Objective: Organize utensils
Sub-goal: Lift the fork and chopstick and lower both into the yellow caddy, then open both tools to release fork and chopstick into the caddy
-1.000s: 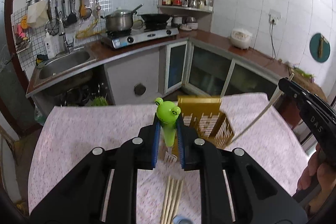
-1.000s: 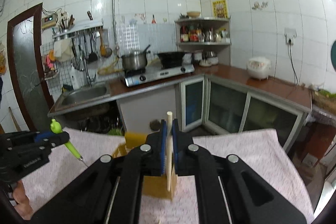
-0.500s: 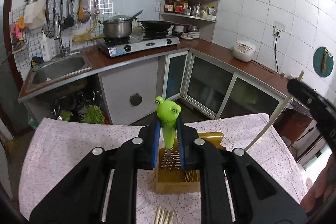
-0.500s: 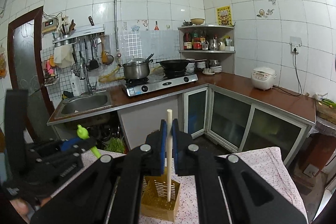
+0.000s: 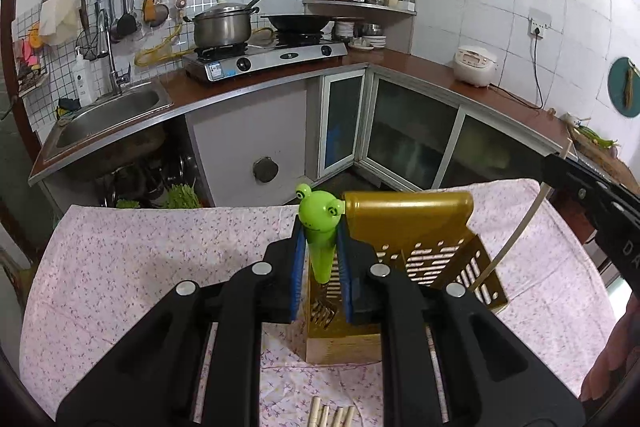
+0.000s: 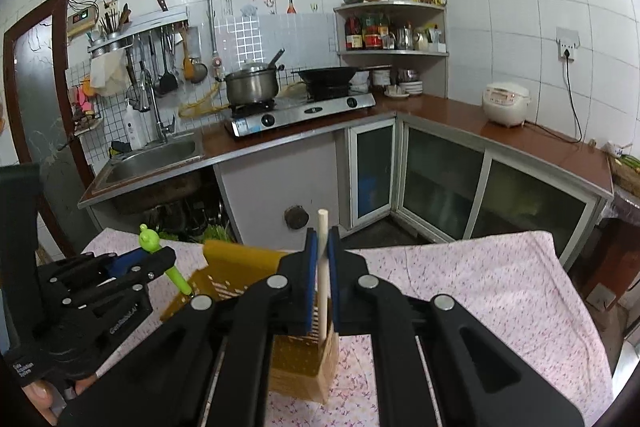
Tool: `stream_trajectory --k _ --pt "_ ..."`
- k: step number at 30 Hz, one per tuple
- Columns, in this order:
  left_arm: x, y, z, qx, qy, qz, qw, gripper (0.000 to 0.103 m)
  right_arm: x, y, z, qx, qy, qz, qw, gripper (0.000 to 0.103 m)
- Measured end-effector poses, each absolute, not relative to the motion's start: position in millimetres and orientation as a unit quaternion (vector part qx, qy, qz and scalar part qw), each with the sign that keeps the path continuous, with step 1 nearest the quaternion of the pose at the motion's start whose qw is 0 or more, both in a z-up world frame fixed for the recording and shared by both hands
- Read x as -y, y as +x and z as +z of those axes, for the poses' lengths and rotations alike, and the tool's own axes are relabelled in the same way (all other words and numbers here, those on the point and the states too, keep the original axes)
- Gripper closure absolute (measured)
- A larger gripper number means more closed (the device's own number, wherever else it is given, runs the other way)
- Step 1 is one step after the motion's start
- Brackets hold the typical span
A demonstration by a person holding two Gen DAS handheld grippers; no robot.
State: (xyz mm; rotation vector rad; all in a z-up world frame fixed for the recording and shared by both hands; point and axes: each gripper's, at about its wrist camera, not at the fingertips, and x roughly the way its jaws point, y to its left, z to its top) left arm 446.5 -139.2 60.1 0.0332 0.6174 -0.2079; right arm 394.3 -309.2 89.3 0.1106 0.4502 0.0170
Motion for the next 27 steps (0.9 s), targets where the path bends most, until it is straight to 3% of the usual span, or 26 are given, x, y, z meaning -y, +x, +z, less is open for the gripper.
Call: stream_trajectory --k 11,14,16,17,18,19,27 --pt "137 423 28 -0.258 0.042 -0.102 0.96 0.087 307 390 54 -0.245 0.067 0.023 0.967 0.097" --pt "130 414 29 -0.249 0.035 -0.103 0.962 0.07 307 386 51 -0.246 0.064 0.017 0.967 0.096" --pt "126 407 34 -0.239 0.029 -0.103 0.965 0.053 307 384 51 -0.253 0.068 0.017 0.965 0.095" --pt "124 402 39 -0.232 0.026 -0.103 0.967 0.05 307 381 53 -0.252 0.07 0.017 0.965 0.085" --pt "121 398 43 -0.227 0.023 -0.104 0.968 0.046 307 376 55 -0.248 0.07 0.014 0.966 0.065" --pt "117 390 48 -0.219 0.02 -0.106 0.97 0.043 307 371 57 -0.242 0.072 0.013 0.967 0.055" --pt "89 339 66 -0.177 0.01 -0.097 0.979 0.012 310 326 57 -0.223 0.08 0.0 0.972 0.05"
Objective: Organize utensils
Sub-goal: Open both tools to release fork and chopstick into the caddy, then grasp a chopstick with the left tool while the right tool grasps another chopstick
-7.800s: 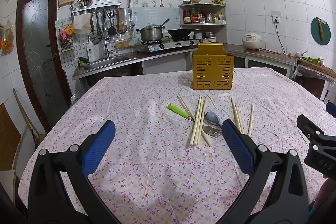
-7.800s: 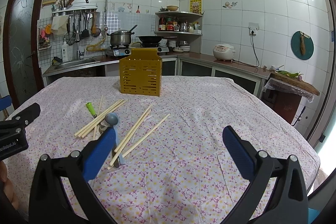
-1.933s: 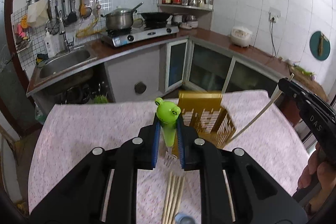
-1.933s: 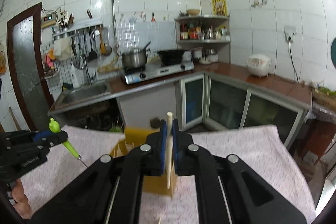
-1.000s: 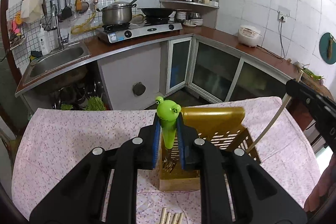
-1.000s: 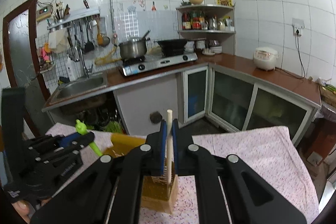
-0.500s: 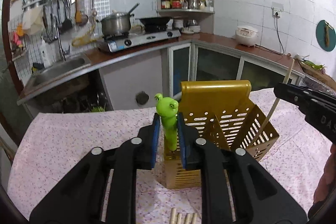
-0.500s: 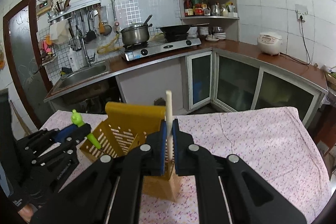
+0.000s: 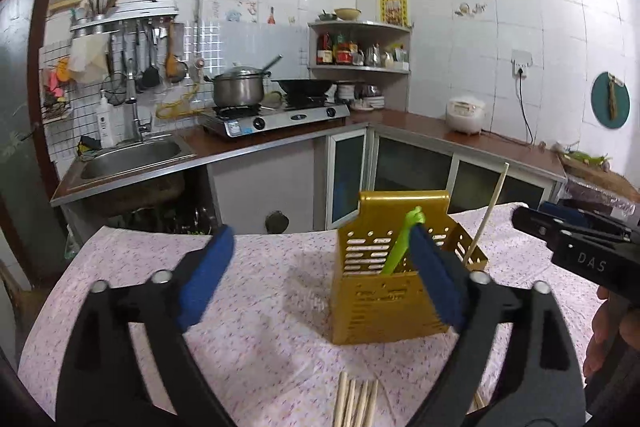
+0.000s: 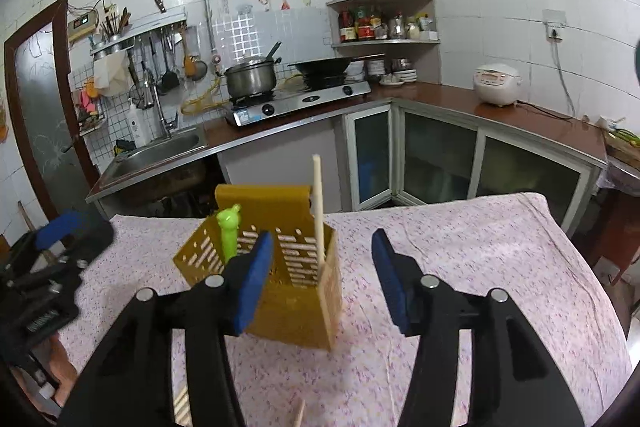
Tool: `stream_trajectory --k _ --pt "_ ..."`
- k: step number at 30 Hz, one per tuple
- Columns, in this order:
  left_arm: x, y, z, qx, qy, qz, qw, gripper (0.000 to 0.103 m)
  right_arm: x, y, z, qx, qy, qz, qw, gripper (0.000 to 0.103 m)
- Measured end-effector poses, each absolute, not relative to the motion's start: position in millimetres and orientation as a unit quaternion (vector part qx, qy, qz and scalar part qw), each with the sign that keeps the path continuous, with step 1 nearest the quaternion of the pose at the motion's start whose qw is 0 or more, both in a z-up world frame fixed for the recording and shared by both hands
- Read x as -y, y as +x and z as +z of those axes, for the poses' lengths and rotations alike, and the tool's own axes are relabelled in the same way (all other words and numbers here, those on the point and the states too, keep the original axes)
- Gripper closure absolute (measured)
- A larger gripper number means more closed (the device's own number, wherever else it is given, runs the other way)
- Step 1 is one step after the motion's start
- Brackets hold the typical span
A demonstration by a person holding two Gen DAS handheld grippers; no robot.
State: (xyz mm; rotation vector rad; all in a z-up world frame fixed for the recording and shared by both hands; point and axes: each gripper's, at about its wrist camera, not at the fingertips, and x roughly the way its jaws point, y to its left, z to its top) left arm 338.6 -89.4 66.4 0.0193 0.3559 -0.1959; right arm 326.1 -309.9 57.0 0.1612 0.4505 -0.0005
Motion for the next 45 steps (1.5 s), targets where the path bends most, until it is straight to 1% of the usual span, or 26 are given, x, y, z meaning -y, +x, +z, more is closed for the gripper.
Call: stream_trajectory --k 3,6,16,23,26,28,29,30,31,32,35,37,38,40,42,45 --pt "75 320 61 -0.178 0.005 -0.089 0.98 0.008 308 304 43 -0.223 0.068 -0.027 0.972 0.048" --pt "63 304 47 -0.193 0.003 -0.08 0.978 0.008 300 287 23 -0.238 0.051 -0.04 0.969 0.048" --pt "45 274 -10 -0.258 0.006 -0.076 0.963 0.008 285 254 -44 -0.32 0.061 -0.052 0.944 0.048" --pt "48 263 -37 -0.294 0.021 -0.082 0.952 0.009 276 241 -64 -0.349 0.06 -0.055 0.933 0.048" --pt "51 265 -47 -0.315 0.031 -0.084 0.945 0.019 277 240 -70 -0.364 0.061 -0.062 0.927 0.049" --pt "51 269 -53 -0.333 0.029 -0.091 0.938 0.034 277 242 -74 -0.374 0.064 -0.064 0.923 0.056" --pt "50 271 -54 -0.342 0.023 -0.097 0.934 0.038 278 243 -76 -0.38 0.065 -0.065 0.92 0.064" --pt "50 273 -56 -0.349 0.018 -0.102 0.931 0.044 278 244 -79 -0.386 0.065 -0.066 0.918 0.071" --pt "50 275 -58 -0.355 0.015 -0.105 0.929 0.049 277 245 -80 -0.392 0.066 -0.064 0.915 0.074" --pt "49 277 -59 -0.357 0.015 -0.106 0.928 0.052 277 246 -82 -0.397 0.067 -0.062 0.913 0.079" --pt "54 283 -61 -0.366 0.024 -0.108 0.924 0.059 278 249 -88 -0.413 0.073 -0.058 0.906 0.086" --pt "57 288 -62 -0.375 0.026 -0.115 0.92 0.069 277 250 -90 -0.421 0.075 -0.058 0.902 0.088" --pt "59 290 -62 -0.381 0.025 -0.121 0.916 0.072 276 250 -91 -0.425 0.076 -0.056 0.9 0.09" --pt "63 294 -64 -0.391 0.023 -0.135 0.91 0.081 275 249 -91 -0.429 0.078 -0.05 0.899 0.091" --pt "67 295 -64 -0.395 0.029 -0.145 0.907 0.084 274 248 -90 -0.431 0.08 -0.046 0.898 0.091" --pt "71 295 -65 -0.397 0.035 -0.152 0.905 0.084 271 248 -87 -0.438 0.078 -0.038 0.895 0.091"
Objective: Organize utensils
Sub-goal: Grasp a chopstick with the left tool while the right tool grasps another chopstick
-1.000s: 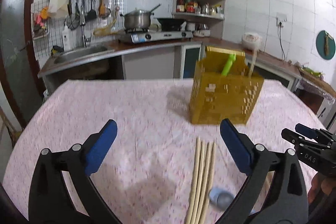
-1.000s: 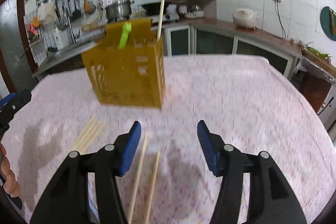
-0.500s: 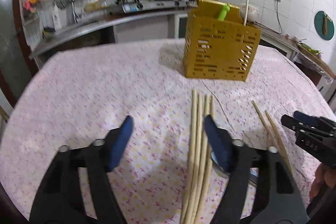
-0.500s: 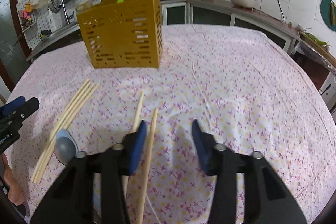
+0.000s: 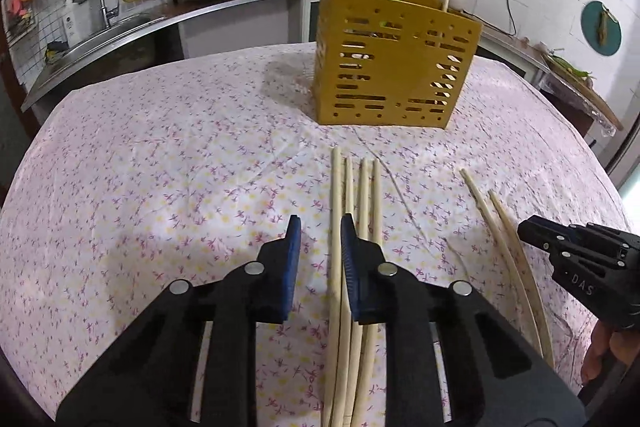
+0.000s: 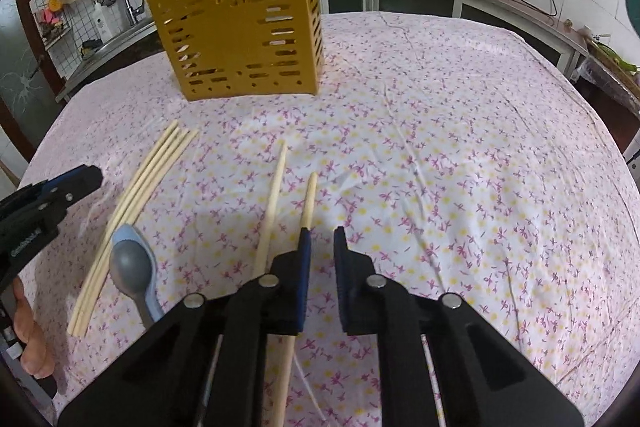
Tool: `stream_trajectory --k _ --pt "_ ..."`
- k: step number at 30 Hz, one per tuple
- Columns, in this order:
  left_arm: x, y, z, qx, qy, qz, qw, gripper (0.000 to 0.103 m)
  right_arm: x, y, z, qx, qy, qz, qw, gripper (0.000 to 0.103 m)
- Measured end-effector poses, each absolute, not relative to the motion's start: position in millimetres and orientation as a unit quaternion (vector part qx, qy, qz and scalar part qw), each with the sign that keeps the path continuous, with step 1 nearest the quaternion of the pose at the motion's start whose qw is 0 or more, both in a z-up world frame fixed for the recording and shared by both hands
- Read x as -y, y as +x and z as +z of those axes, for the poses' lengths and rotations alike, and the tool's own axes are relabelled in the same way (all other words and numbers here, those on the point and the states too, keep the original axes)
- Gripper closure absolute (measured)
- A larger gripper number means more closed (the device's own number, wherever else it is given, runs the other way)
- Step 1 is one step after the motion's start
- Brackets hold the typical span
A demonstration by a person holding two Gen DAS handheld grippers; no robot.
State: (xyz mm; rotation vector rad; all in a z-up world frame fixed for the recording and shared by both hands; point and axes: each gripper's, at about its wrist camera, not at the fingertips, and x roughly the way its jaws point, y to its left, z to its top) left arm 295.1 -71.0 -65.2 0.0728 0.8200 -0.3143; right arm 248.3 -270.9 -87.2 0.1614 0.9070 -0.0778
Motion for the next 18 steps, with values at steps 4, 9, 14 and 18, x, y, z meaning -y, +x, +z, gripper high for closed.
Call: stream_trajectory --k 4,9,14,18 --pt "77 298 -74 -0.412 0.048 -0.158 0.896 0.084 262 250 -88 -0.44 0.061 -0.037 0.895 0.091" --pt "81 301 -85 -0.429 0.058 -0.161 0.887 0.084 265 247 -85 -0.439 0.092 -0.013 0.894 0.091" --pt "81 305 -87 -0.436 0.057 -0.166 0.883 0.084 265 247 -93 -0.454 0.091 -0.013 0.886 0.091" --pt "88 307 -91 -0.444 0.069 -0.174 0.876 0.083 263 244 -96 -0.451 0.084 -0.014 0.888 0.091"
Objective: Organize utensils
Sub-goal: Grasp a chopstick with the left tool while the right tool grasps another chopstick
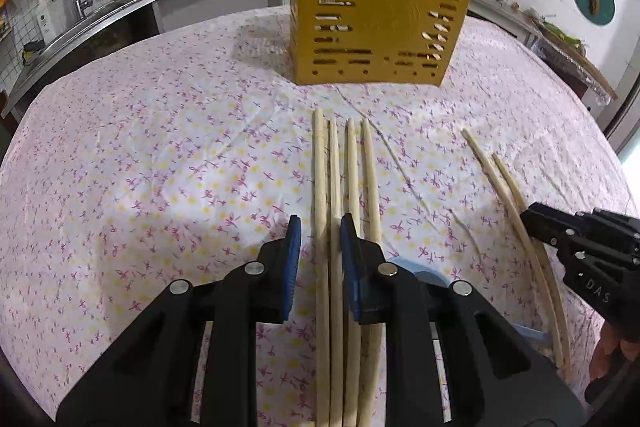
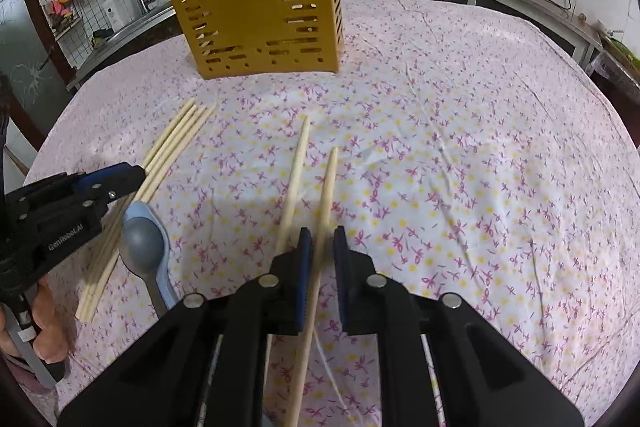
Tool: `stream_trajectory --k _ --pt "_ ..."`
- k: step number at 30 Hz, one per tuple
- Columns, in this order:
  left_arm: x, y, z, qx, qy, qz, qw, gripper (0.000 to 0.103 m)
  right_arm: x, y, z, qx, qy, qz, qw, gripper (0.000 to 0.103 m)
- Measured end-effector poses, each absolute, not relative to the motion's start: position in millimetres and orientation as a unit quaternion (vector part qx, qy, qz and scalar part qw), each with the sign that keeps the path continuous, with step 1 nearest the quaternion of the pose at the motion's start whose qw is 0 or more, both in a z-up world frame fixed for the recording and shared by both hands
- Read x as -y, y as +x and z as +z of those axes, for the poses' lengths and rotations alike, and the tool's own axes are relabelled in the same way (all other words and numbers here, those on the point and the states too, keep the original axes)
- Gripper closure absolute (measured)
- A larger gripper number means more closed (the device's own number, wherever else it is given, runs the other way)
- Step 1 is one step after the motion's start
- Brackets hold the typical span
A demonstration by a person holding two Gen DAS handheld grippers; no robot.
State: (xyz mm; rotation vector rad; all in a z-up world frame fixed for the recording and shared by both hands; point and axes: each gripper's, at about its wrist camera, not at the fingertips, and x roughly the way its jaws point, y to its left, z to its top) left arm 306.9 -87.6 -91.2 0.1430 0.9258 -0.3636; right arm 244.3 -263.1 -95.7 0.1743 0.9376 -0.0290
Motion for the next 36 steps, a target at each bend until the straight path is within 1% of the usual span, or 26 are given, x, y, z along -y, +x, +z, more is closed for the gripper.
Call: stream_trajectory --k 8,14,18,23,26,36 --pt "94 316 -94 -0.451 0.078 -0.172 0.872 0.084 269 249 -98 -0.455 0.093 -0.006 0.886 0.091" --pt "84 325 -85 -0.464 0.046 -0.189 0.865 0.084 266 254 -95 -0.463 0.076 -0.004 0.883 0.091" --pt "80 325 -79 -0.459 0.043 -0.193 0.866 0.084 269 254 -96 -0.462 0.091 0.001 0.882 0.091" --pt "82 331 -88 -0.464 0.053 -0.191 0.863 0.086 271 255 -96 -0.461 0.09 0.002 0.883 0.091" --pt "80 333 -86 -0.464 0.053 -0.186 0.865 0.089 275 254 -97 -0.461 0.097 0.005 0.882 0.092" --pt "83 338 -86 -0.461 0.094 -0.183 0.863 0.09 272 258 -97 -0.465 0.09 0.002 0.881 0.092"
